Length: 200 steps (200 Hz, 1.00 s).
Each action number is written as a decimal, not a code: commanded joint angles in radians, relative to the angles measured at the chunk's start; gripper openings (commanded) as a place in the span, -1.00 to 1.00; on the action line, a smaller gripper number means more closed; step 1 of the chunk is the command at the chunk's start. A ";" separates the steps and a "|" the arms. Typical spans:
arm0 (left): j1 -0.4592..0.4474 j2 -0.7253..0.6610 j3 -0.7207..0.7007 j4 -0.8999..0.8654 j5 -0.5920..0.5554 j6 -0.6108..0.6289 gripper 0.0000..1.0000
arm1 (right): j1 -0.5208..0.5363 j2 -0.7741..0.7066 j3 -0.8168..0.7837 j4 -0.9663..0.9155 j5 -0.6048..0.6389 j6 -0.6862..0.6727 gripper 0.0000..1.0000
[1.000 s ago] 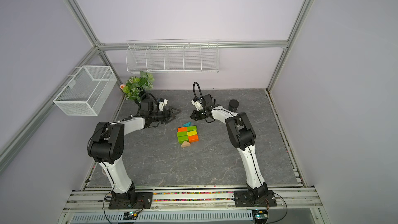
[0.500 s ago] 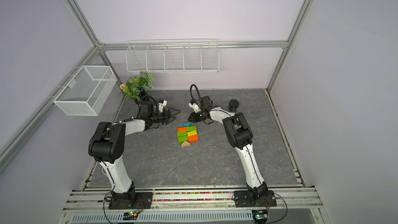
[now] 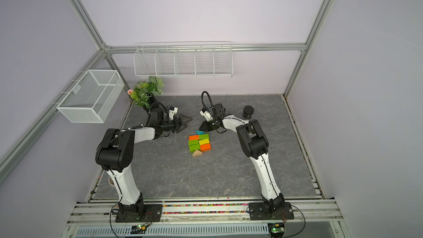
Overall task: Assemble a piece of candy with building blocks
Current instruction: Assemble the building block at the center of the board, then adjust the building block at the center of the board.
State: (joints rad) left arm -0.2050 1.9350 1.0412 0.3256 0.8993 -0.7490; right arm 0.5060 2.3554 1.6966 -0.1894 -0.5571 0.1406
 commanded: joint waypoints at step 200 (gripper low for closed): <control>-0.128 -0.478 -0.480 -0.143 -0.561 -0.103 -1.00 | -0.006 -0.425 -0.700 0.275 0.266 0.231 -0.86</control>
State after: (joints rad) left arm -0.3115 1.4143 0.5365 0.1722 0.3847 -0.8192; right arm 0.4782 1.9255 1.0370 0.0555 -0.2756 0.3233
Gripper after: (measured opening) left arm 0.046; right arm 0.069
